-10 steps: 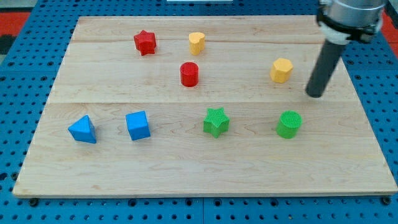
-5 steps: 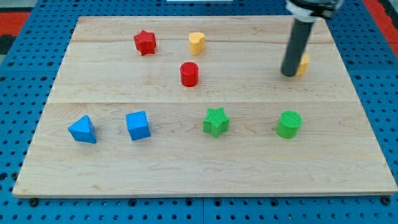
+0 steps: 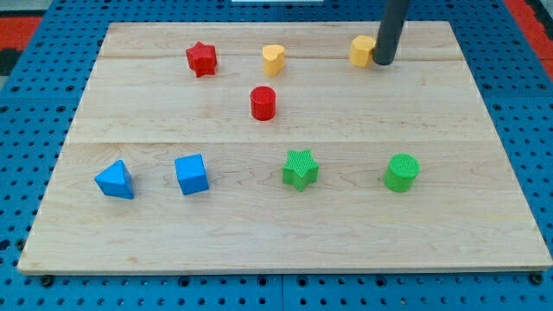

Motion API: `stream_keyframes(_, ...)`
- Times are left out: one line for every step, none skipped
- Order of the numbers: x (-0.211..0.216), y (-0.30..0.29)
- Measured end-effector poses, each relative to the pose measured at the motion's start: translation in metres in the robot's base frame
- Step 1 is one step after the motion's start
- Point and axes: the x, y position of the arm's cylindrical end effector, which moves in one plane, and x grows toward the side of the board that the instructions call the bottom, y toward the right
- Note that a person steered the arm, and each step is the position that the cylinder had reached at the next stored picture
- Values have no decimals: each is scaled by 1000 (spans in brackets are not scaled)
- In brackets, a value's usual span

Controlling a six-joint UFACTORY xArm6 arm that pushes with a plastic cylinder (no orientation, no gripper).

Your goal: Push the yellow heart parallel to the right of the red star

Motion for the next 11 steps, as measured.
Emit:
stream_keyframes(-30,36)
stream_keyframes(-38,-26)
stream_keyframes(7,-58)
stream_keyframes(14,-5)
stream_keyframes(42,-56)
stream_keyframes(42,-78)
stream_keyframes(49,-61)
stream_keyframes(64,-90)
stream_keyframes(74,-128)
stream_keyframes(63,-138)
stream_keyframes(57,-116)
